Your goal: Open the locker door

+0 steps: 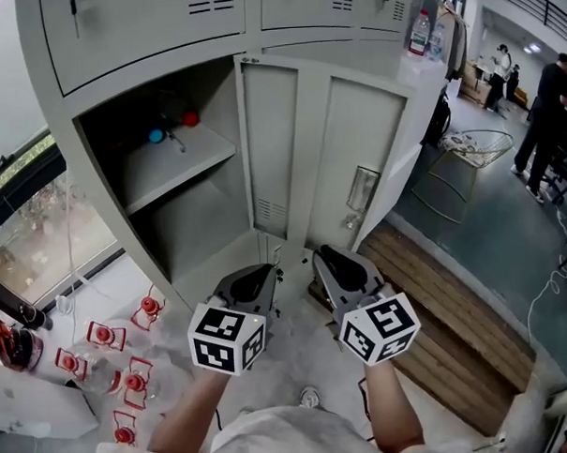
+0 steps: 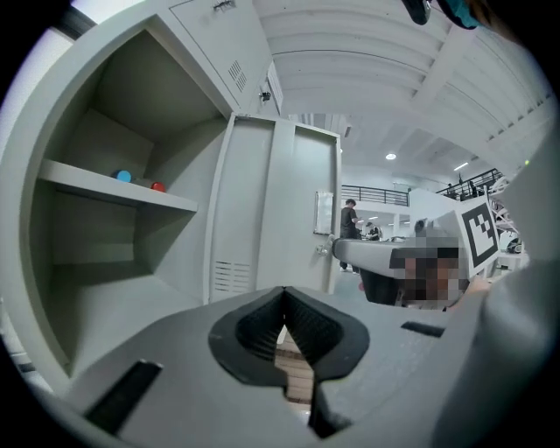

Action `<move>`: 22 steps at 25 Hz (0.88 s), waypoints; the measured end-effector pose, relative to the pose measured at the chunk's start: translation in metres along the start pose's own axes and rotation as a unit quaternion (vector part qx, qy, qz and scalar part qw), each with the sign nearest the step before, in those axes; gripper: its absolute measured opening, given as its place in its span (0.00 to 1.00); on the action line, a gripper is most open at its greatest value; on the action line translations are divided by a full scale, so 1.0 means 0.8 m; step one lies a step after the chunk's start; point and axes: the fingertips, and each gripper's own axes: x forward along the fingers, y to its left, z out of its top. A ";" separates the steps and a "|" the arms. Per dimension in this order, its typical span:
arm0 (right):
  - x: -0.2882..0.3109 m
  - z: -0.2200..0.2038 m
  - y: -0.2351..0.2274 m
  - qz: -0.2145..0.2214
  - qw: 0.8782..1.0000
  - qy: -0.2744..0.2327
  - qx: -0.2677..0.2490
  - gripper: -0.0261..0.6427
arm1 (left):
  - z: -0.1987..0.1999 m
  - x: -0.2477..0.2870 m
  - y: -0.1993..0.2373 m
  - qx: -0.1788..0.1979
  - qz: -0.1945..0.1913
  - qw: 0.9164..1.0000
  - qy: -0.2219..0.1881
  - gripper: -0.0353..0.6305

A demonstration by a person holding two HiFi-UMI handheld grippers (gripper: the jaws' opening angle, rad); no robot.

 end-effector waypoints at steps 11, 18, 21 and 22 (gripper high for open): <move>0.060 -0.023 0.111 0.106 0.994 0.019 0.009 0.08 | -0.003 -0.072 0.072 -0.011 0.095 0.995 -0.012 0.06; 0.080 -0.026 0.146 0.146 0.989 0.024 0.008 0.05 | -0.005 -0.112 0.105 -0.019 0.155 0.987 -0.024 0.06; 0.087 -0.026 0.154 0.160 0.987 0.026 0.006 0.04 | -0.007 -0.123 0.115 -0.025 0.175 0.984 -0.027 0.06; 0.088 -0.025 0.156 0.164 0.986 0.026 0.005 0.04 | -0.007 -0.126 0.117 -0.026 0.180 0.983 -0.027 0.06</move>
